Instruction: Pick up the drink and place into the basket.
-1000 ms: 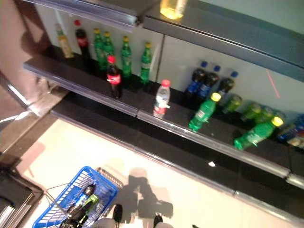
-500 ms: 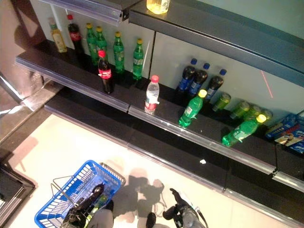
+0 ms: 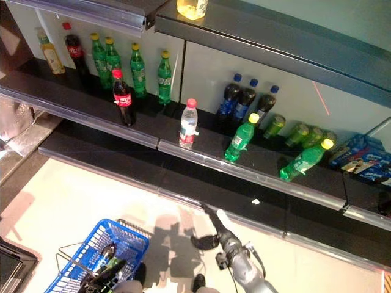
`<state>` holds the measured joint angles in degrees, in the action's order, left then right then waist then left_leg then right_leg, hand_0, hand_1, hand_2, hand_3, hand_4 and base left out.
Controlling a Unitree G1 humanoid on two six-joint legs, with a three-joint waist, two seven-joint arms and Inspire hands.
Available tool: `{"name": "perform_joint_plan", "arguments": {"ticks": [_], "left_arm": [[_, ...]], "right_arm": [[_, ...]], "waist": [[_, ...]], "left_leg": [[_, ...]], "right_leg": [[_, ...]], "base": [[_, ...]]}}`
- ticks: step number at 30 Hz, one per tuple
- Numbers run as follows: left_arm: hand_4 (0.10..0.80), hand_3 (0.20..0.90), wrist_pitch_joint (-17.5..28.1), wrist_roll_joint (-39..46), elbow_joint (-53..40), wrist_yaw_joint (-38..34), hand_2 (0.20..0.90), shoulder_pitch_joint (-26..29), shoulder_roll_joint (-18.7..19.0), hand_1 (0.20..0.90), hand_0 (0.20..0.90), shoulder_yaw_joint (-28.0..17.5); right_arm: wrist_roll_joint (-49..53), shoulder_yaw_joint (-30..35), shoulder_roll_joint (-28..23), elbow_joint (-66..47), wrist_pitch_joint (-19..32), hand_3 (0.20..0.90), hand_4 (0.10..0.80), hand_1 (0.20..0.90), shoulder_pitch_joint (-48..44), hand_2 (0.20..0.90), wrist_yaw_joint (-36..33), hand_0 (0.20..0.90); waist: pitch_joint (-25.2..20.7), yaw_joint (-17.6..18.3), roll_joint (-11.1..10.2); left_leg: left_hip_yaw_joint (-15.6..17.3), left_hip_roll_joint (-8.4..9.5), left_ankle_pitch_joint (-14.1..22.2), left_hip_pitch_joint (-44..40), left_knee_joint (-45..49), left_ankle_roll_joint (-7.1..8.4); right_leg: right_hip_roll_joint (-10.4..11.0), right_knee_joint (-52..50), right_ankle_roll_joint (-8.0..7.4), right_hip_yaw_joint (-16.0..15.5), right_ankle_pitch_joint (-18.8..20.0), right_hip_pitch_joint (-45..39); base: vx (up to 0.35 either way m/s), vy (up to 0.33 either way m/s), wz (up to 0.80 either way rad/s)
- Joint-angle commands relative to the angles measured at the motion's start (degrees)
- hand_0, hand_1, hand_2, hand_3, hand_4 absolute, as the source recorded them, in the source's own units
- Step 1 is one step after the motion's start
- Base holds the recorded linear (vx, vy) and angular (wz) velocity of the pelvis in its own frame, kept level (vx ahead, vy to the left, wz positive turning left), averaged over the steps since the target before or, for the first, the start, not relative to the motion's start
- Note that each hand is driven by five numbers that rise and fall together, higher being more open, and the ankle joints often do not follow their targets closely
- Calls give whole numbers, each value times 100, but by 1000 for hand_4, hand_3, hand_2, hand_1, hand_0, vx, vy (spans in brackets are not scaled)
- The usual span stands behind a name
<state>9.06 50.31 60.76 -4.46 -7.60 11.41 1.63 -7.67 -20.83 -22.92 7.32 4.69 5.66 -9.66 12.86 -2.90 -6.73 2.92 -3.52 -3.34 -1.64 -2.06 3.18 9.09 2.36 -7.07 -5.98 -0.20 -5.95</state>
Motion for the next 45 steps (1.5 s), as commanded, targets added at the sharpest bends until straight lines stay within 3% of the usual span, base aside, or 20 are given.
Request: {"name": "perform_joint_plan", "arguments": {"ticks": [1, 13, 20, 26, 32, 41, 45], "left_arm": [[100, 200, 676, -404, -499, 388, 300, -81, -70, 300, 300, 192], [100, 200, 802, -483, -143, 485, 300, -204, -150, 300, 300, 288], [100, 200, 726, -512, -190, 501, 300, -187, -184, 300, 300, 459], [100, 200, 730, -507, -335, 570, 300, -38, -151, 300, 300, 718], [100, 200, 658, -162, -544, 515, 300, 697, -4, 300, 300, 950], [100, 200, 905, 298, -773, 604, 300, 1144, -22, 300, 300, 1170], [100, 200, 918, 381, -798, 642, 300, 1347, -6, 300, 300, 1197]], "right_arm": [[392, 453, -515, -1014, 690, 900, 800, 900, -323, 900, -792, 900], [785, 1483, -412, -1832, 1293, 900, 800, 900, -726, 900, -2274, 900], [1118, 1483, -123, -1308, 1082, 900, 800, 900, -822, 900, -2879, 900], [1122, 1431, 121, -836, 1080, 900, 800, 900, -1224, 900, -3392, 900], [1152, 1397, 231, -417, 1046, 900, 800, 900, -2396, 900, -3952, 900], [1114, 1599, 249, -369, 973, 900, 800, 900, -3322, 900, -4956, 900], [1095, 1691, 174, -400, 836, 900, 800, 900, -3534, 900, -5007, 900]], "waist": [[-421, 36, 242], [-519, -41, 368], [-436, -113, 449], [-107, -244, 533], [677, -285, 693], [1406, -193, 918], [1535, -133, 925]], "left_leg": [[-302, -373, -20, 261, 399, 55], [-425, -532, -64, 187, 321, 144], [-602, -509, -71, 364, 536, 171], [-804, -344, -58, 763, 882, 137], [-944, -117, -110, 1311, 1066, 66], [-954, 114, -120, 1911, 1258, -63], [-919, 158, -109, 2020, 1273, -105]], "right_leg": [[105, -321, 69, 64, 223, 132], [-11, -366, 140, 2, 118, 141], [-34, -653, 227, -97, -5, 254], [-22, -1032, 333, -223, -109, 524], [4, -1281, 412, -260, -77, 1093], [15, -1530, 494, -64, 0, 1799], [3, -1526, 489, 27, 44, 1936]], "base": [[49, -29, -1], [22, -29, 0], [-1, 3, 1], [-57, 28, 15], [-279, 37, 8], [-130, 61, -6], [-57, 18, -6]]}}
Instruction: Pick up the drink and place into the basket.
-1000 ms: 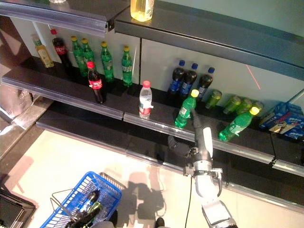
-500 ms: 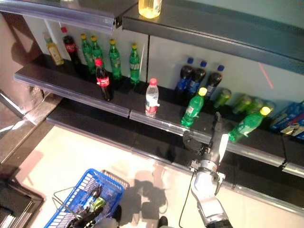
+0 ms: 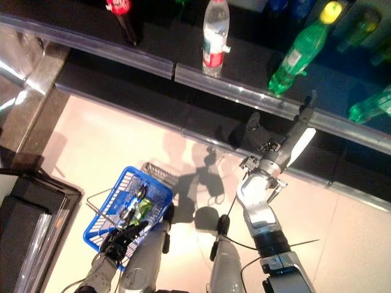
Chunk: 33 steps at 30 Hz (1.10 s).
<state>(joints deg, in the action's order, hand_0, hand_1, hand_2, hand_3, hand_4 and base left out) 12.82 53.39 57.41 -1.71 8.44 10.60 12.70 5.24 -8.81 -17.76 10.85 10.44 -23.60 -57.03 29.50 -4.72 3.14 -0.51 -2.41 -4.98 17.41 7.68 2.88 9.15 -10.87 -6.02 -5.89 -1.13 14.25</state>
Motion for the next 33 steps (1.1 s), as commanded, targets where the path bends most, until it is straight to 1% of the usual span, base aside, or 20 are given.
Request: {"name": "perform_joint_plan", "arguments": {"ticks": [1, 5, 7, 9, 11, 16, 21, 24, 33], "left_arm": [[100, 200, 551, 82, -491, 377, 300, -230, 79, 300, 300, 109], [100, 200, 597, 134, -634, 397, 300, -148, 94, 300, 300, 170], [100, 200, 560, 149, -709, 378, 300, -97, 133, 300, 300, 205], [100, 200, 547, 134, -708, 410, 300, -89, 150, 300, 300, 215], [100, 200, 484, 128, -762, 392, 300, -54, 187, 300, 300, 223], [100, 200, 417, 148, -788, 346, 300, 5, 236, 300, 300, 295], [100, 200, 388, 193, -751, 355, 300, 31, 288, 300, 300, 302], [100, 200, 364, 225, -749, 362, 300, 60, 318, 300, 300, 276], [100, 200, 327, 247, -779, 355, 300, 64, 397, 300, 300, 345]], "right_arm": [[-219, 505, -381, -741, 206, 900, 800, 900, -668, 900, -259, 900], [-67, 611, -592, -555, 201, 900, 800, 900, -914, 900, -237, 900], [77, 682, -682, -463, 257, 900, 800, 900, -1014, 900, -60, 900], [139, 670, -733, -424, 160, 900, 800, 900, -1095, 900, 192, 900], [179, 628, -837, -413, 44, 900, 800, 900, -1273, 900, 276, 900], [489, 609, -1129, -163, 158, 900, 800, 900, -1746, 900, 365, 900], [757, 649, -1220, -279, 60, 900, 800, 900, -2050, 900, 479, 900], [1119, 643, -1296, -241, -52, 900, 800, 900, -2278, 900, 612, 900], [2039, 707, -1511, 200, -21, 900, 800, 900, -2820, 900, 753, 900]], "waist": [[-103, 51, -59], [-14, 41, -61], [28, 41, -62], [28, 29, -75], [29, 6, -88], [29, -52, -101], [29, -72, -102], [29, -87, -91], [29, -157, -71]], "left_leg": [[-562, 53, 59, 135, 300, -84], [-531, 66, 62, 216, 319, -108], [-526, 64, 62, 248, 318, -110], [-540, 63, 72, 253, 315, -123], [-532, 76, 69, 287, 296, -145], [-546, 105, 51, 419, 291, -157], [-563, 121, 44, 473, 259, -175], [-558, 140, 37, 525, 263, -182], [-559, 181, 44, 662, 284, -199]], "right_leg": [[-8, -198, 379, 35, 146, -58], [-16, -183, 370, 85, 186, 24], [-27, -183, 364, 109, 201, 71], [-33, -187, 357, 130, 214, 99], [-45, -190, 357, 134, 212, 154], [-100, -210, 365, 142, 235, 322], [-118, -231, 366, 161, 237, 423], [-120, -272, 374, 166, 227, 504], [-90, -336, 363, 150, 239, 680]], "base": [[-26, 3, -5], [-7, -11, -2], [0, 0, 0], [41, -34, -1], [0, 0, 0], [6, -23, -6], [12, -4, -6], [0, 0, 0], [4, 1, 1]]}}
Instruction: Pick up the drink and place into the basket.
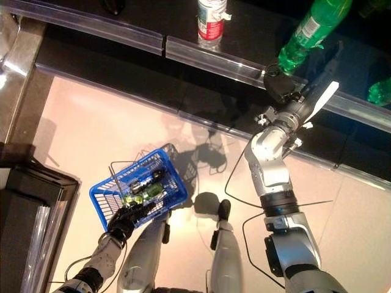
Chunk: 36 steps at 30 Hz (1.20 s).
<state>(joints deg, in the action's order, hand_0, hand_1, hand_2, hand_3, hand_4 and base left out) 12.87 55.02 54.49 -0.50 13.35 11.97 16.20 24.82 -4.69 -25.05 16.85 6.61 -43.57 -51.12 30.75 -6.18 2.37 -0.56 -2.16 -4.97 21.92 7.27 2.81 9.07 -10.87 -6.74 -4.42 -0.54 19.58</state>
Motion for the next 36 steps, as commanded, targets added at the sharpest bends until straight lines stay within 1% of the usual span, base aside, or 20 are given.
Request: {"name": "perform_joint_plan", "arguments": {"ticks": [1, 5, 12, 17, 21, 26, 28, 30, 32, 33, 34, 35, 36], "left_arm": [[100, 200, 308, 90, -489, 244, 300, -433, 280, 300, 300, -10], [100, 200, 261, 114, -492, 241, 300, -420, 336, 300, 300, -11], [100, 200, 246, 180, -661, 221, 300, -425, 405, 300, 300, 71], [100, 200, 196, 204, -762, 215, 300, -454, 504, 300, 300, 111], [100, 200, 178, 273, -775, 211, 300, -445, 551, 300, 300, 131], [100, 200, 204, 287, -842, 209, 300, -459, 559, 300, 300, 134], [100, 200, 194, 277, -856, 234, 300, -465, 578, 300, 300, 130], [100, 200, 198, 283, -870, 249, 300, -464, 596, 300, 300, 138], [100, 200, 173, 280, -899, 275, 300, -454, 627, 300, 300, 155], [100, 200, 160, 284, -894, 267, 300, -440, 639, 300, 300, 188], [100, 200, 145, 291, -902, 252, 300, -431, 641, 300, 300, 189], [100, 200, 141, 301, -905, 262, 300, -428, 643, 300, 300, 183], [100, 200, 142, 301, -910, 266, 300, -427, 643, 300, 300, 182]], "right_arm": [[193, 284, -815, -373, 325, 900, 800, 900, -897, 900, 193, 900], [518, 203, -924, -281, 229, 900, 800, 900, -1138, 900, 229, 900], [864, 62, -1250, 360, 406, 900, 800, 900, -1625, 900, 257, 900], [923, -128, -1542, 639, 349, 900, 800, 900, -2045, 900, 46, 900], [918, -277, -1653, 724, 291, 900, 800, 900, -2250, 900, -1, 900], [688, -475, -1804, 803, 82, 900, 800, 900, -2477, 900, -259, 900], [638, -533, -1856, 931, 92, 900, 800, 900, -2548, 900, -328, 900], [701, -601, -1903, 1083, 149, 900, 800, 900, -2661, 900, -342, 900], [607, -688, -1923, 1163, 166, 900, 800, 900, -2756, 900, -160, 900], [649, -833, -1888, 1152, 107, 820, 720, 832, -2859, 832, -173, 832], [693, -883, -1875, 1173, 98, 771, 671, 789, -2905, 789, -150, 789], [714, -933, -1851, 1226, 117, 205, 105, 305, -2952, 305, -161, 305], [706, -945, -1838, 1260, 132, 200, 100, 300, -2969, 300, -169, 300]], "waist": [[-95, -20, 6], [-95, -46, -13], [-95, -121, 4], [-95, -170, 9], [-95, -174, 5], [-95, -190, -13], [-95, -209, -19], [-95, -228, -29], [-95, -251, -36], [-95, -275, -43], [-95, -283, -43], [-95, -297, -41], [-95, -304, -40]], "left_leg": [[-555, 156, 43, 221, 328, -192], [-551, 155, 37, 255, 329, -197], [-590, 184, 24, 358, 334, -202], [-613, 203, 5, 453, 317, -210], [-620, 215, -11, 523, 316, -215], [-620, 223, -14, 602, 328, -223], [-626, 226, -18, 622, 335, -224], [-631, 223, -20, 646, 341, -225], [-638, 233, -28, 674, 335, -232], [-647, 241, -32, 693, 353, -236], [-655, 244, -31, 702, 365, -233], [-663, 249, -33, 713, 372, -231], [-666, 251, -34, 716, 370, -232]], "right_leg": [[-81, -343, 432, 6, 181, 162], [-91, -353, 426, 9, 185, 205], [-93, -423, 417, -11, 175, 331], [-91, -448, 396, -29, 191, 449], [-100, -454, 385, -13, 206, 530], [-99, -484, 373, -22, 214, 628], [-92, -484, 370, -34, 217, 636], [-83, -485, 361, -50, 223, 648], [-73, -486, 351, -71, 232, 671], [-69, -502, 352, -84, 233, 684], [-70, -513, 352, -85, 230, 691], [-69, -522, 356, -89, 225, 699], [-70, -525, 355, -92, 226, 700]], "base": [[22, 1, 4], [0, 0, 0], [0, 0, 0], [0, 0, 0], [0, 0, 0], [-1, 1, 1], [1, 0, 2], [0, 0, 0], [0, 0, 0], [0, 0, 0], [0, 0, 0], [0, 0, 0], [0, 0, 0]]}}
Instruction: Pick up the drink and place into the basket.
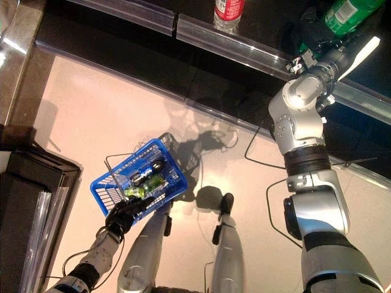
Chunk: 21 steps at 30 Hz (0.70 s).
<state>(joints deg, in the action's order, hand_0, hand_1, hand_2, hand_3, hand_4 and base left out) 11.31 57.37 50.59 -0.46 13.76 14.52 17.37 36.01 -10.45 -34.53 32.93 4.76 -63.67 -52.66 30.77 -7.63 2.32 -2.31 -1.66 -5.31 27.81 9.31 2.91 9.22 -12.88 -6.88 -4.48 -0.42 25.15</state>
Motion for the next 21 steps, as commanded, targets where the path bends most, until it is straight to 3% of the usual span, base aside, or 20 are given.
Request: {"name": "perform_joint_plan", "arguments": {"ticks": [1, 8, 21], "left_arm": [[100, 200, 323, 78, -524, 265, 300, -468, 381, 300, 300, 87], [100, 200, 393, 65, -661, 397, 300, -495, 368, 300, 300, 100], [100, 200, 631, 329, -715, 699, 300, -415, 462, 300, 300, 17]], "right_arm": [[-424, -380, -858, -321, 328, 200, 100, 300, -978, 300, -36, 300], [-498, -347, -785, -163, 273, 200, 100, 300, -957, 300, -184, 300], [-172, -61, -962, 298, 1022, 200, 100, 300, -683, 300, 188, 300]], "waist": [[-98, -168, -35], [-98, -236, -25], [-98, -200, -25]], "left_leg": [[-500, 207, 1, 139, 169, -243], [-537, 260, 60, 203, 254, -273], [-479, 273, 177, 129, 431, -300]], "right_leg": [[-82, -329, 369, -93, 211, 153], [-63, -441, 374, -136, 165, 217], [-109, -665, 409, -178, 17, 138]], "base": [[0, 0, 0], [-4, 1, 0], [-52, -16, 4]]}}
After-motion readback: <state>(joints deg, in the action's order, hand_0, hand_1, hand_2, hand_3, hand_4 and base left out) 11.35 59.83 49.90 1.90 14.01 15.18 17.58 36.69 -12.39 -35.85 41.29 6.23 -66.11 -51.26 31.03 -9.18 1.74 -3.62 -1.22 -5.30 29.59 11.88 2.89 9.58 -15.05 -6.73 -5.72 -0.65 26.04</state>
